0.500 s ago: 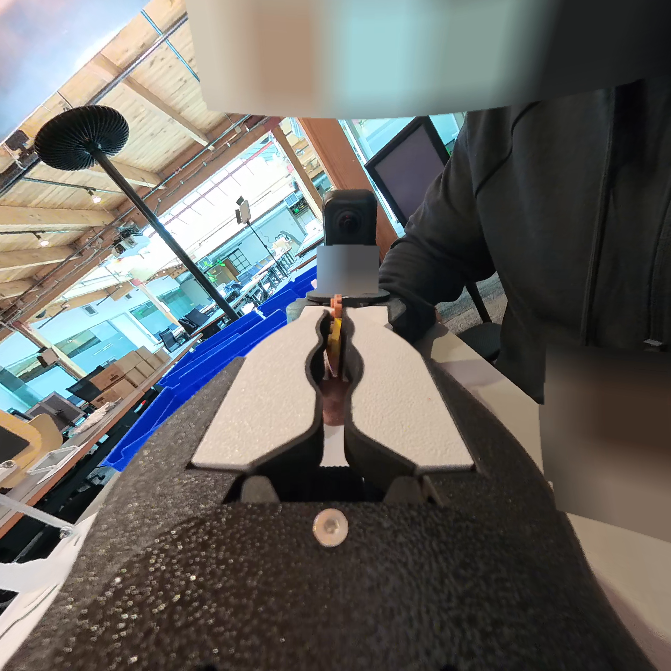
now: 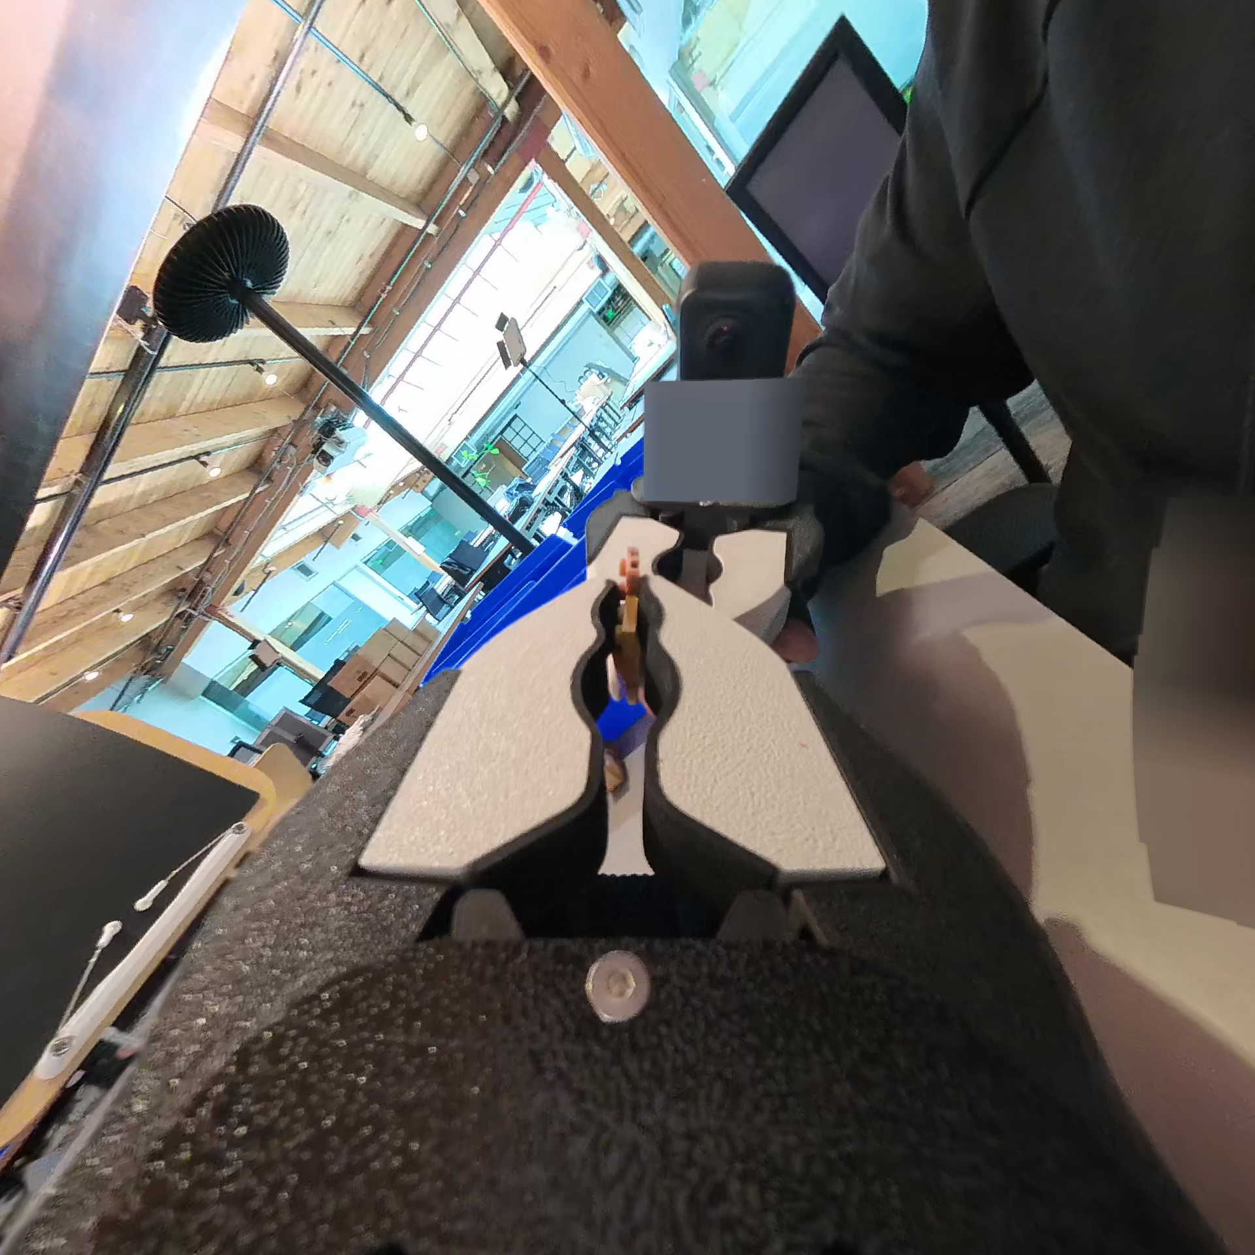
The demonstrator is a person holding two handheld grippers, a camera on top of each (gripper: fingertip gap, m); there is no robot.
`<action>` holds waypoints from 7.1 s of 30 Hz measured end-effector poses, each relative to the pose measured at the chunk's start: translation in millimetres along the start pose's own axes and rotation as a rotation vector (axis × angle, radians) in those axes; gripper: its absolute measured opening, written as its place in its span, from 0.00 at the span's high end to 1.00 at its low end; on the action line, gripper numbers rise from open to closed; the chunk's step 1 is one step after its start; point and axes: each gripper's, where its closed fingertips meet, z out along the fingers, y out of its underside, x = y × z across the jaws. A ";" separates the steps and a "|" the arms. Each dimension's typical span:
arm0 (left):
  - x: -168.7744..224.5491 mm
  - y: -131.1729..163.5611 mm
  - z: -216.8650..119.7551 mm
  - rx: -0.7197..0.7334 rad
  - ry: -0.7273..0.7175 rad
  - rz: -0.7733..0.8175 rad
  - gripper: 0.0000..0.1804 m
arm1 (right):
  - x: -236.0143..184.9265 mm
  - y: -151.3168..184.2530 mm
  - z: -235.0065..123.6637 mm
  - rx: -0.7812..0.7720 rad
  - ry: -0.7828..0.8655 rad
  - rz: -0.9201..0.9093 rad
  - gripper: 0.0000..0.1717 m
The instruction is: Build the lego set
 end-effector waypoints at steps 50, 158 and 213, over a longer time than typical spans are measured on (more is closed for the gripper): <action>-6.4 -26.2 -7.6 0.219 0.033 -0.234 0.97 | 8.5 -42.4 -18.3 0.142 -0.017 0.083 0.98; -10.7 -0.4 -2.4 -0.071 -0.032 -0.088 0.97 | 13.7 -12.2 -5.4 -0.028 0.117 -0.015 0.97; 3.8 -5.9 -7.0 0.018 0.062 -0.131 0.90 | 5.5 -28.1 -8.5 0.125 -0.041 0.330 0.97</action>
